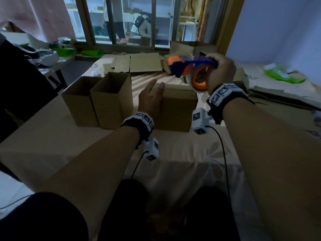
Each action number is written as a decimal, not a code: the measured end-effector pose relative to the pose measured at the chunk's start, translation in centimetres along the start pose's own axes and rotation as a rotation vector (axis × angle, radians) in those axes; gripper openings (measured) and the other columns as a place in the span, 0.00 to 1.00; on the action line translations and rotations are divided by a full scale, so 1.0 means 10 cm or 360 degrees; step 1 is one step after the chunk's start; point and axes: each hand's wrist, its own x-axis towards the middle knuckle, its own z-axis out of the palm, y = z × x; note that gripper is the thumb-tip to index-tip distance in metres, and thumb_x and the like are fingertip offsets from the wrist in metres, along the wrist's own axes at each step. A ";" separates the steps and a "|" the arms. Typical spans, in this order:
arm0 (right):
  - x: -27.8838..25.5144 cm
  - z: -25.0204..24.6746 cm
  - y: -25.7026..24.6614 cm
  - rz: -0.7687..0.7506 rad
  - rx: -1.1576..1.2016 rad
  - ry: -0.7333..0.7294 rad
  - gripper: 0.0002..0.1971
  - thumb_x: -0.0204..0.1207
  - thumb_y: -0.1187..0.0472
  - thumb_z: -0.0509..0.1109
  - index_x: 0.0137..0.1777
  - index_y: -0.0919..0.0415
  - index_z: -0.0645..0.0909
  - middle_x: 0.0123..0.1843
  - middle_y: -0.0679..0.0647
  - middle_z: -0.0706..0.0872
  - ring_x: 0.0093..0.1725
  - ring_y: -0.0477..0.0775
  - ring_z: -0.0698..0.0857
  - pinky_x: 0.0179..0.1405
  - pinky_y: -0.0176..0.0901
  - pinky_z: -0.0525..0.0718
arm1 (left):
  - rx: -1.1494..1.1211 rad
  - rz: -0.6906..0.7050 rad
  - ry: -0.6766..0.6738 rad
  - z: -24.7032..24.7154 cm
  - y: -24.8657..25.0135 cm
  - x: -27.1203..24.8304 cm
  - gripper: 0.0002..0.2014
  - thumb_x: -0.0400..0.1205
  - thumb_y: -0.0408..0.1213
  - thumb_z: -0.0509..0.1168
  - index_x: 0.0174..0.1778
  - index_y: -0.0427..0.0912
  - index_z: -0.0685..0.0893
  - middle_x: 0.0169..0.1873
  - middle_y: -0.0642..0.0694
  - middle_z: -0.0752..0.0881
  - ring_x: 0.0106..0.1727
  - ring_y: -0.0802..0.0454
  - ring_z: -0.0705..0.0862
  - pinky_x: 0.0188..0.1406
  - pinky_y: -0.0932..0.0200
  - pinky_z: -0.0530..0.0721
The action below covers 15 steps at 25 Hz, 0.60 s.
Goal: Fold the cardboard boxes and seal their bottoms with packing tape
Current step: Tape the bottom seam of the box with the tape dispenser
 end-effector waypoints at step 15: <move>-0.45 0.03 0.56 0.0665 0.0288 0.0254 0.14 0.83 0.67 0.63 0.65 0.63 0.85 0.55 0.55 0.85 0.56 0.50 0.81 0.54 0.28 0.79 | 0.0085 0.0148 0.0099 0.02 -0.12 0.04 0.29 0.84 0.53 0.53 0.77 0.42 0.77 0.72 0.43 0.80 0.71 0.54 0.77 0.69 0.66 0.69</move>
